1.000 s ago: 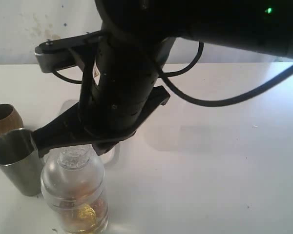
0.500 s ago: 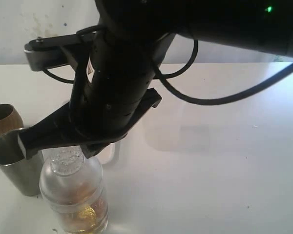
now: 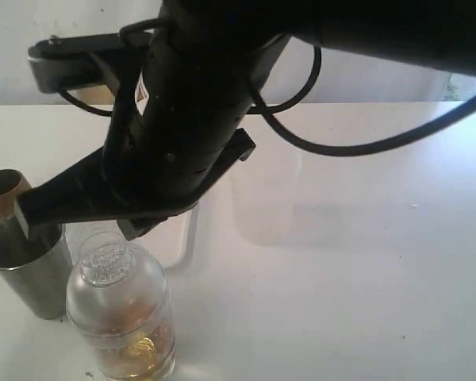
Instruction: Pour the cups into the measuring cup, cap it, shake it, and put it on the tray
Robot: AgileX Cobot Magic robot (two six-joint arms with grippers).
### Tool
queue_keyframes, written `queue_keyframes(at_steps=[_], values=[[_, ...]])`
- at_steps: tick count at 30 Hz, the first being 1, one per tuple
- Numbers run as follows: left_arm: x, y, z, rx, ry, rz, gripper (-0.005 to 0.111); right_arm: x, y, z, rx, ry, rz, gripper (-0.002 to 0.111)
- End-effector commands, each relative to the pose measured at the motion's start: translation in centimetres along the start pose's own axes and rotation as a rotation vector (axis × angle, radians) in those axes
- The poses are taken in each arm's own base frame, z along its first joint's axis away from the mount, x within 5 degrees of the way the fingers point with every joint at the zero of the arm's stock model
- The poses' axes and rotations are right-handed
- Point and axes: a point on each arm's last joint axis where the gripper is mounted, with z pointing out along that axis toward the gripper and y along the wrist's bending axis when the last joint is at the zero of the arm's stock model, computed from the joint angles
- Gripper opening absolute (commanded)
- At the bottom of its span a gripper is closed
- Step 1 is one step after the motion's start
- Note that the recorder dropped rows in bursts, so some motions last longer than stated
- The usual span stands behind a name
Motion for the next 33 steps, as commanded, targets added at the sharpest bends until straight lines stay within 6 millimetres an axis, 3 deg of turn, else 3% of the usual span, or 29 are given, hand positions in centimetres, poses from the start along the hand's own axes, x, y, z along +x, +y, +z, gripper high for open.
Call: queue_keyframes(at_steps=[1,11,15,18,24,25,28,30,33], values=[[0.2,0.0,0.0,0.0,0.004,0.004,0.001,-0.7,1.1,-1.1,-0.121,-0.092,-0.026,0.0],[0.2,0.0,0.0,0.0,0.004,0.004,0.001,-0.1,1.1,2.9,-0.118,0.075,-0.014,0.0],[0.2,0.0,0.0,0.0,0.004,0.004,0.001,-0.1,1.1,3.1,-0.117,0.078,-0.022,0.0],[0.2,0.0,0.0,0.0,0.004,0.004,0.001,-0.5,1.3,2.4,-0.122,0.055,-0.029,0.0],[0.2,0.0,0.0,0.0,0.004,0.004,0.001,-1.6,1.6,-2.0,-0.119,-0.1,-0.112,0.001],[0.2,0.0,0.0,0.0,0.004,0.004,0.001,-1.6,1.5,-2.8,-0.104,-0.122,-0.125,0.007],[0.2,0.0,0.0,0.0,0.004,0.004,0.001,-1.5,1.5,-4.3,-0.098,-0.173,-0.168,0.041],[0.2,0.0,0.0,0.0,0.004,0.004,0.001,-1.7,1.4,-5.2,-0.084,-0.225,-0.184,0.103],[0.2,0.0,0.0,0.0,0.004,0.004,0.001,-1.8,1.4,-5.2,-0.078,-0.241,-0.231,0.104]])
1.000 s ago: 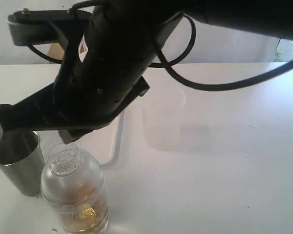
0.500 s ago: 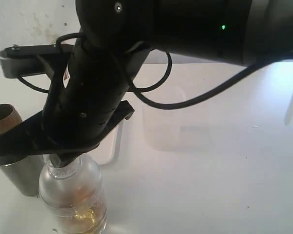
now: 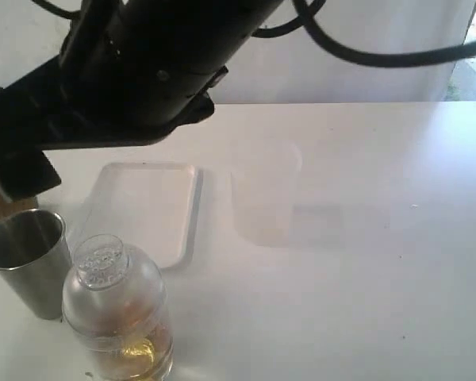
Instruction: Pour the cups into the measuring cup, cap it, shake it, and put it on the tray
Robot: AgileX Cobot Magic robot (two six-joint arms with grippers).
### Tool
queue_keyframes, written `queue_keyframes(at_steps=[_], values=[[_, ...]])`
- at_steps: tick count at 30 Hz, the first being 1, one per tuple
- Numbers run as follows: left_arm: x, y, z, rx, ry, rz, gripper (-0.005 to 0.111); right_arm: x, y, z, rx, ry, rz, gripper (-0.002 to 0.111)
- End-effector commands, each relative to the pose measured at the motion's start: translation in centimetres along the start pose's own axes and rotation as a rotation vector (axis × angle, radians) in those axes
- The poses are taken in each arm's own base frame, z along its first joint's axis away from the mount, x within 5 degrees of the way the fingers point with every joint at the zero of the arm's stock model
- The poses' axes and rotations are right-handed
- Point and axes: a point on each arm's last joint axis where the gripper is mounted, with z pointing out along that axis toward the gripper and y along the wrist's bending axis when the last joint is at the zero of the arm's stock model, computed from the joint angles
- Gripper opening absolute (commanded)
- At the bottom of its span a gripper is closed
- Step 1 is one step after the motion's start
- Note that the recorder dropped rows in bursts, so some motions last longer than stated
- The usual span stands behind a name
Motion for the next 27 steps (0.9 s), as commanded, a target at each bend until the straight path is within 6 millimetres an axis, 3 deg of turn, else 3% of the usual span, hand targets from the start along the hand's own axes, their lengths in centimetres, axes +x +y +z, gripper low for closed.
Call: queue_keyframes(at_steps=[1,3,6,12,20,27], values=[[0.2,0.0,0.0,0.0,0.004,0.004,0.001,-0.3,0.1,-0.5,0.0,-0.034,-0.117,0.104],[0.2,0.0,0.0,0.0,0.004,0.004,0.001,0.1,0.8,-0.5,-0.052,-0.082,-0.223,0.104],[0.2,0.0,0.0,0.0,0.004,0.004,0.001,1.0,1.0,-0.8,-0.062,-0.209,-0.25,0.104],[0.2,0.0,0.0,0.0,0.004,0.004,0.001,5.8,-0.2,-1.5,-0.016,-0.409,-0.221,0.104],[0.2,0.0,0.0,0.0,0.004,0.004,0.001,14.3,0.3,2.8,-0.019,-0.51,-0.262,0.104],[0.2,0.0,0.0,0.0,0.004,0.004,0.001,17.6,-0.4,5.7,-0.004,-0.503,-0.212,0.104]])
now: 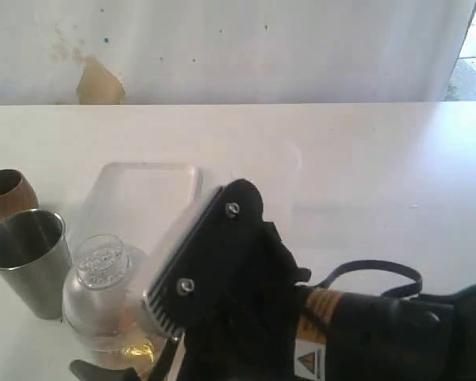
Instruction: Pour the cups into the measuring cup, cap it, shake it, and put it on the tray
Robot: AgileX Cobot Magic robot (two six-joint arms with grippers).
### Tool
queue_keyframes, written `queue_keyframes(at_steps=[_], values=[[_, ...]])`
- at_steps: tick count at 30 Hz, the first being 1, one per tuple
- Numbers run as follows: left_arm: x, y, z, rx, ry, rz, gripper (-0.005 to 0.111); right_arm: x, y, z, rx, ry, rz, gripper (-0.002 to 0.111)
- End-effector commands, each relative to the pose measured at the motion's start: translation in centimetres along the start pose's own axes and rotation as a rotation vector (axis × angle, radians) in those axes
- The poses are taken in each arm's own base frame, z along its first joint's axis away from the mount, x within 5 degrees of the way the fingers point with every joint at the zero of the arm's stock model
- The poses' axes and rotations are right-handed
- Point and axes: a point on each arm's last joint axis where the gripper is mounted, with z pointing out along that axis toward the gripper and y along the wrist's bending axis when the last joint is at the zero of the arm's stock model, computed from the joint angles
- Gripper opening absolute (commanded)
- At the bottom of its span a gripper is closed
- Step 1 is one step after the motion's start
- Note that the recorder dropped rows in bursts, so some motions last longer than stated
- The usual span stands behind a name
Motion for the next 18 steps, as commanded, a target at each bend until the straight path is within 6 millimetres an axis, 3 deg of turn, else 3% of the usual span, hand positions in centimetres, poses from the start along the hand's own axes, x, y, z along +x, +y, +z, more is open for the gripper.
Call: queue_keyframes(at_steps=[1,8,18], values=[[0.2,0.0,0.0,0.0,0.004,0.004,0.001,1.9,-0.3,0.5,0.037,-0.056,0.023,0.104],[0.2,0.0,0.0,0.0,0.004,0.004,0.001,4.6,-0.6,1.6,0.067,-0.032,0.054,0.104],[0.2,0.0,0.0,0.0,0.004,0.004,0.001,7.8,-0.6,5.0,0.083,-0.011,0.081,0.104]])
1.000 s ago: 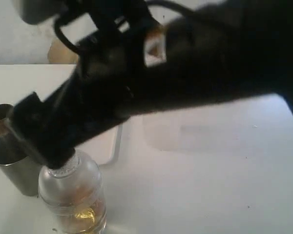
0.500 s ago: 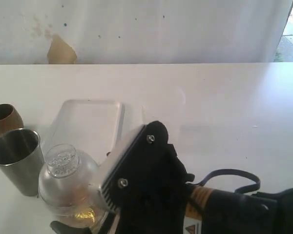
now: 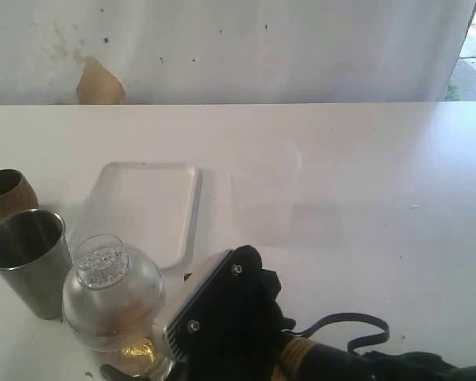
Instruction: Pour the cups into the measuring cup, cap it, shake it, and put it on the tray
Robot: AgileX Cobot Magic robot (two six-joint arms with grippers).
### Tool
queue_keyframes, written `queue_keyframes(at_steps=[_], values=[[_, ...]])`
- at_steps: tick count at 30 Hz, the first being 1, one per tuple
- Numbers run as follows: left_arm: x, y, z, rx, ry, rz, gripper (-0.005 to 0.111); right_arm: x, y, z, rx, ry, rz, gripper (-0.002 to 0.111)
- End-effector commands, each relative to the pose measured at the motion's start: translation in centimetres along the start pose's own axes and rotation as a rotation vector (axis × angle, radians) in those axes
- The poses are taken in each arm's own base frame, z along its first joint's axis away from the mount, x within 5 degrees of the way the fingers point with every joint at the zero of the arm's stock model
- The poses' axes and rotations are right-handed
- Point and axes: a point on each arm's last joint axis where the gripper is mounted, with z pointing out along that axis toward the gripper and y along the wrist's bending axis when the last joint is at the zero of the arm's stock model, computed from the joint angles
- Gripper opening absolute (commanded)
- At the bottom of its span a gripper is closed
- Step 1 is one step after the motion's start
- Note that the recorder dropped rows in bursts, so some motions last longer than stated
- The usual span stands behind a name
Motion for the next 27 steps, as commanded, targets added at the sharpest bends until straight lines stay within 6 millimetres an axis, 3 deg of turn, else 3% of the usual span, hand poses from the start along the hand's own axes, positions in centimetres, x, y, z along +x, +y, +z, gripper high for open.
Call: queue_keyframes(at_steps=[1,12,27], values=[[0.2,0.0,0.0,0.0,0.004,0.004,0.001,1.3,0.2,1.1,-0.02,-0.005,-0.007,0.104],[0.2,0.0,0.0,0.0,0.004,0.004,0.001,2.6,0.9,3.5,-0.082,-0.038,-0.045,0.104],[0.2,0.0,0.0,0.0,0.004,0.004,0.001,1.8,1.6,7.4,-0.081,-0.069,-0.038,0.104]])
